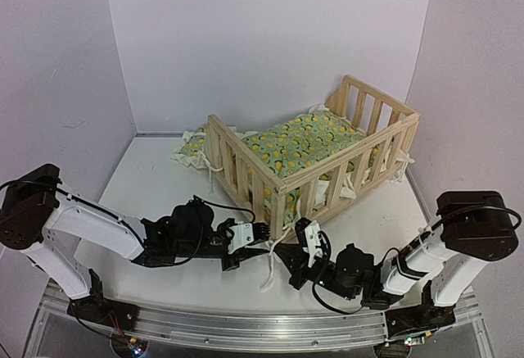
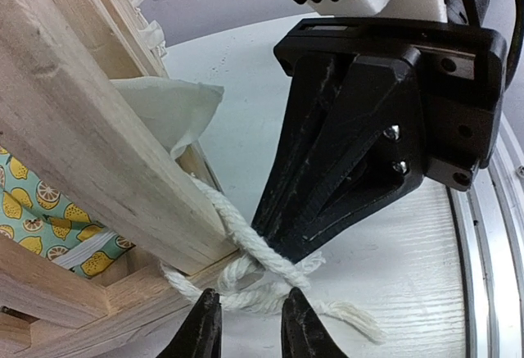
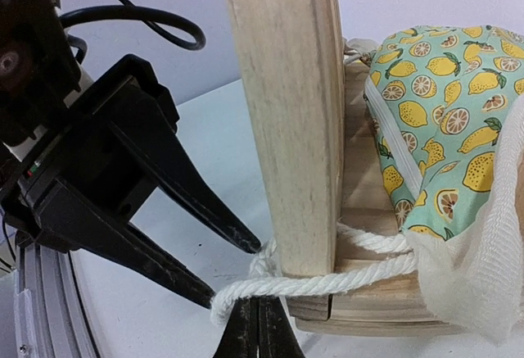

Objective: Set up the pet bed

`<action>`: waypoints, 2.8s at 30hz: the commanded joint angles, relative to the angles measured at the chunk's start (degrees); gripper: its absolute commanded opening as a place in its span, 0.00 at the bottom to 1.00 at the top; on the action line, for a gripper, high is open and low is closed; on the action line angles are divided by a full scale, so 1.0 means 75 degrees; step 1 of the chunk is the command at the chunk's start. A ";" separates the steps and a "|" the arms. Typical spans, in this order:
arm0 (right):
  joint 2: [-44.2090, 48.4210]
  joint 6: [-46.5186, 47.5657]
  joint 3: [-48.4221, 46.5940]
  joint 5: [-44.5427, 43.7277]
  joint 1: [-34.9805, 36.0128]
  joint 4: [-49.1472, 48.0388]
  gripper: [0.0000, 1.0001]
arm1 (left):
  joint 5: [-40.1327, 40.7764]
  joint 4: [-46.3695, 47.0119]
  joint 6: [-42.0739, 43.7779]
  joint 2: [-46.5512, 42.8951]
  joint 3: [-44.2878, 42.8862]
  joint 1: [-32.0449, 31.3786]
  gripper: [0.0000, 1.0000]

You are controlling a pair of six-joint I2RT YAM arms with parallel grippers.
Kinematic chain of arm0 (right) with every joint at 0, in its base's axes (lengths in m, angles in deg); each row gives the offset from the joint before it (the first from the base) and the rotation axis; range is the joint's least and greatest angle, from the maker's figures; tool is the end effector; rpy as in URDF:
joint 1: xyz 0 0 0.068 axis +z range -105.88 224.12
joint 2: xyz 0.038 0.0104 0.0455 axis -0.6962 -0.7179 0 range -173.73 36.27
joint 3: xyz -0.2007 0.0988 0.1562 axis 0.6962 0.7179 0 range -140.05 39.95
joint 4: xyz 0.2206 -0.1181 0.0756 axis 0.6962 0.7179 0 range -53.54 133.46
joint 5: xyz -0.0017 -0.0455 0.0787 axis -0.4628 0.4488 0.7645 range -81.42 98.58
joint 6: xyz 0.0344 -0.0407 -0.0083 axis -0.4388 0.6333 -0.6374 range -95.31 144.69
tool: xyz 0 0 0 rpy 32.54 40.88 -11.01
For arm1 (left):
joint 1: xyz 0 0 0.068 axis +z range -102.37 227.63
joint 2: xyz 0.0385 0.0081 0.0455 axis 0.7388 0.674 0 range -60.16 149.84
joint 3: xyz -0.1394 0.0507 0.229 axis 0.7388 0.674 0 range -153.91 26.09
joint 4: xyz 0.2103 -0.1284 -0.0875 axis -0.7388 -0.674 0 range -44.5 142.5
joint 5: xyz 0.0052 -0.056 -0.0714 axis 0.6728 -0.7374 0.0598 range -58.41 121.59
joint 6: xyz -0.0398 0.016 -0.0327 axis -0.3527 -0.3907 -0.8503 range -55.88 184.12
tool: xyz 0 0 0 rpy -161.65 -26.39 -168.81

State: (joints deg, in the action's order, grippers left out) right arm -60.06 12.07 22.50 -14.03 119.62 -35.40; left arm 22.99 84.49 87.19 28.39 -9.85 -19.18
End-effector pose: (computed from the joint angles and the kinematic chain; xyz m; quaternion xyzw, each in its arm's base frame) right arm 0.0786 0.2496 0.1341 -0.2724 0.6945 0.3462 0.5689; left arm 0.1180 -0.2888 0.1808 0.6094 0.5503 -0.2686 0.5037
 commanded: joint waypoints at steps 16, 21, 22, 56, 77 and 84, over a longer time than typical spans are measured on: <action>0.0265 0.0160 -0.0181 0.0172 -0.0035 -0.0316 0.00 | 0.0175 -0.0635 0.1699 0.0147 -0.0864 -0.0004 0.32; 0.0301 0.0171 -0.0172 0.0161 -0.0036 -0.0310 0.00 | 0.0224 -0.0649 0.1885 0.0331 -0.1063 -0.0070 0.31; 0.0314 0.0180 -0.0169 0.0164 -0.0036 -0.0310 0.00 | 0.0191 -0.0671 0.1911 0.0368 -0.1091 -0.0080 0.30; 0.1163 -0.0582 -0.0260 0.0250 -0.0036 0.1404 0.19 | 0.0856 -0.0281 0.0266 -0.0023 -0.0680 -0.0504 0.00; 0.1519 -0.0830 -0.0180 -0.0175 0.0011 0.1895 0.17 | 0.0560 -0.0278 -0.0890 0.0108 -0.0902 -0.0510 0.00; 0.1547 -0.0746 -0.0127 -0.0064 0.0011 0.1384 0.00 | 0.0610 -0.0286 -0.1031 0.0147 -0.0938 -0.0509 0.00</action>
State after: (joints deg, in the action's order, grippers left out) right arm -48.83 5.97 23.00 -13.92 119.43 -18.74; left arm 29.79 79.81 80.70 29.90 -14.75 -22.22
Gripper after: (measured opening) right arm 0.009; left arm 0.031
